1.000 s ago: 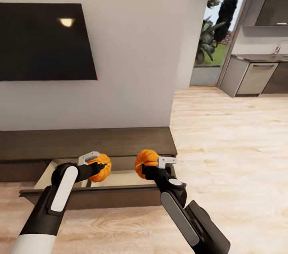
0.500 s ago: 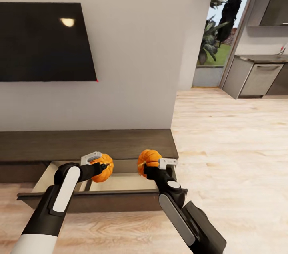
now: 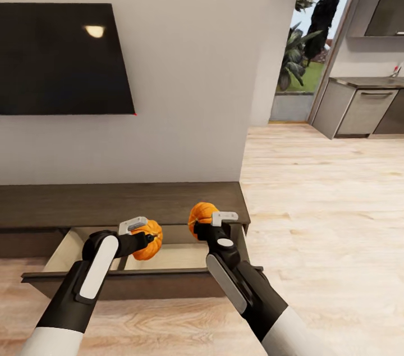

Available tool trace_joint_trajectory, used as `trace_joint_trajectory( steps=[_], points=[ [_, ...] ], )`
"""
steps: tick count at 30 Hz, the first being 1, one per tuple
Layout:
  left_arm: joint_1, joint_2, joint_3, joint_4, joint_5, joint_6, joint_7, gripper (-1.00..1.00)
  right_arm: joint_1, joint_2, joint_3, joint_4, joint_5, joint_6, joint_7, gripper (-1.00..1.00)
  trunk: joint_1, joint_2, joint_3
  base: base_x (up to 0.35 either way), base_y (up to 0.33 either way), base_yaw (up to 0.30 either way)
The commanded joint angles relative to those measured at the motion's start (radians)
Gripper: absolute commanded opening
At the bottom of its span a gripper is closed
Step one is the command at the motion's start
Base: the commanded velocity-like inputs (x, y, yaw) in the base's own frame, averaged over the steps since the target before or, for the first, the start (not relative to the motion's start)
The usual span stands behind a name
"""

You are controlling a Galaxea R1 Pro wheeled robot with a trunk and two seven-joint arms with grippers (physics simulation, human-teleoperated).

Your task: Place each of the two pumpkins and all three candles from the living room inside a cabinet in the living room (use any cabinet), then make sure every cabinet is closed, and position the cauldron so it is next to a table in the living room.

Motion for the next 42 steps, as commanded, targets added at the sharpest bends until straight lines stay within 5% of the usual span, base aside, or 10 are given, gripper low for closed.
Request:
trace_joint_trajectory(
  steps=[1,8,15,27,42],
  points=[
    [-0.001,0.001,-0.002,0.000,0.009,0.002,0.013,-1.00,-0.002,0.000,0.001,-0.001,-0.004,0.021,-0.010,-1.00,0.000,-0.001,-0.001,0.194,0.000,0.000],
    [-0.001,-0.002,-0.015,0.006,0.008,-0.001,0.014,-1.00,-0.023,0.001,-0.002,0.015,-0.010,0.082,-0.012,-1.00,0.000,-0.001,-0.001,0.055,0.000,0.000],
    [-0.002,-0.007,-0.055,0.061,-0.002,-0.017,0.015,-1.00,-0.056,0.000,-0.003,0.059,-0.082,0.141,-0.020,-1.00,0.000,-0.001,-0.001,0.001,0.000,0.000],
    [-0.005,-0.007,-0.069,0.117,-0.010,-0.094,0.016,-1.00,-0.059,0.001,-0.010,0.071,-0.088,0.199,-0.028,-1.00,0.000,-0.001,-0.001,0.005,0.000,0.000],
    [-0.005,-0.007,-0.075,0.119,-0.010,-0.100,0.016,-1.00,-0.072,0.001,-0.011,0.095,-0.090,0.251,-0.060,-1.00,0.000,-0.001,-0.001,0.146,0.000,0.000]
  ],
)
